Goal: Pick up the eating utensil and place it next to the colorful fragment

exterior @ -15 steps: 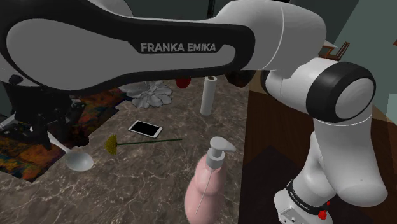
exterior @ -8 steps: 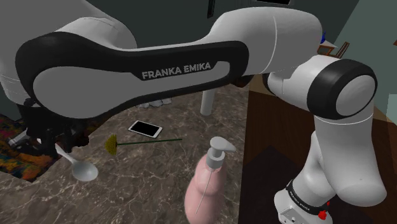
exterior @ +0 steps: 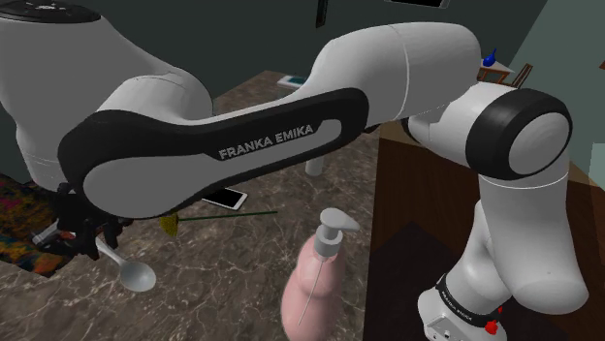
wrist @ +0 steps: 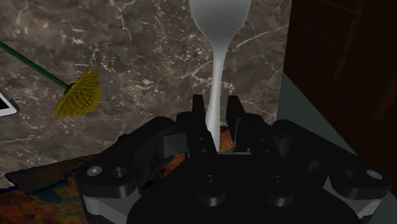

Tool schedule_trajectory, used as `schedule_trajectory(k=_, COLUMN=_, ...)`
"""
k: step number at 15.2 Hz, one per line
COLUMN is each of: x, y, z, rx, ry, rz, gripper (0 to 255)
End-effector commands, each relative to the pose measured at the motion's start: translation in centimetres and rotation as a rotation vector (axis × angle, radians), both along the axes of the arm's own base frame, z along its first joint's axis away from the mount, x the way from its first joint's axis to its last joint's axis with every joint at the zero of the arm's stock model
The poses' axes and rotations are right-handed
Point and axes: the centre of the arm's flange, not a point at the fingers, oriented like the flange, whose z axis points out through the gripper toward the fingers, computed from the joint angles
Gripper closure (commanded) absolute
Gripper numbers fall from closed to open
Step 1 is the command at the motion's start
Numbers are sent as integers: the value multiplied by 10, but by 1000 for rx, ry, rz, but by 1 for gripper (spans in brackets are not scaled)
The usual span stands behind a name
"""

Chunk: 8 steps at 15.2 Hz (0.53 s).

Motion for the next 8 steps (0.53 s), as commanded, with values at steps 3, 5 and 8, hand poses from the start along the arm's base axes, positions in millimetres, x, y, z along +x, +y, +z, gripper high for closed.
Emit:
schedule_trajectory(k=3, x=0, y=-1, z=-22, rx=0, ry=0, rz=0, gripper=255)
schedule_trajectory(k=5, x=0, y=-1, z=-33, rx=0, ry=0, rz=0, gripper=255)
schedule_trajectory(k=8, x=0, y=-1, z=-48, rx=0, ry=0, rz=0, gripper=255)
